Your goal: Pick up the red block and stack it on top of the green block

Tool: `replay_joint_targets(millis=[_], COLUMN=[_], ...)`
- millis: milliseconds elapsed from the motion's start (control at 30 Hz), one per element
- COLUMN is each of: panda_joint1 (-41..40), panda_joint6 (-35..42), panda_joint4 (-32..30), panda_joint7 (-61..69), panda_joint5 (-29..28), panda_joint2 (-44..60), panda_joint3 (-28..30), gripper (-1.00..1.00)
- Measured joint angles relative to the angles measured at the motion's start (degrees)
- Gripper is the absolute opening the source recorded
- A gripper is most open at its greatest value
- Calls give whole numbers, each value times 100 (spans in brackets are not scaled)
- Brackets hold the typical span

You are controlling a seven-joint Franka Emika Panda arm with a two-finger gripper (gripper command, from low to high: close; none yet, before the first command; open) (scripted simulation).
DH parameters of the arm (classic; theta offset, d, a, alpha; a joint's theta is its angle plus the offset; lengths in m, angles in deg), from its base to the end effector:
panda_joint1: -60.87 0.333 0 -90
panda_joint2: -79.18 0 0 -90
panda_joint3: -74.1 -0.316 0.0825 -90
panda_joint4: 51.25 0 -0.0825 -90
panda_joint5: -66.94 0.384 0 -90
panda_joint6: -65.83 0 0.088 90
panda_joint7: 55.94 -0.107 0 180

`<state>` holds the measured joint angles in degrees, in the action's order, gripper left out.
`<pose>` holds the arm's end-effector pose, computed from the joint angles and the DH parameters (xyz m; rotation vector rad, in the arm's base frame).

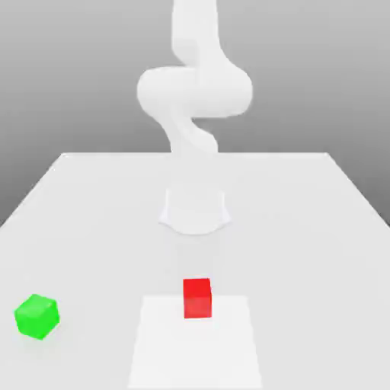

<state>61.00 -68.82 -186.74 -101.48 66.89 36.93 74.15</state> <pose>0.3734 0.0004 0.6610 -2.4971 1.0455 -0.9433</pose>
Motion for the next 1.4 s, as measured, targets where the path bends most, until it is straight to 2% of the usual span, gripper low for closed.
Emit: replay_joint_targets(millis=[533,600,767,800,1033,1300,1400], panda_joint1=[89,100,94,87,72,54,-172], panda_joint6=[-2324,-2883,-3884,-4058,-4099,-2826,-2539], panda_joint4=[-2890,-3094,-3047,-3021,-3015,-3193,-2893], panda_joint7=[262,296,347,355,335,365,964], panda_joint5=[-18,-11,43,53,30,1,67], panda_joint2=[3031,3767,4973,5176,5224,3776,3797], panda_joint3=[47,51,27,19,9,50,367], gripper=[0,0,0,-100,-100,-100,-100])
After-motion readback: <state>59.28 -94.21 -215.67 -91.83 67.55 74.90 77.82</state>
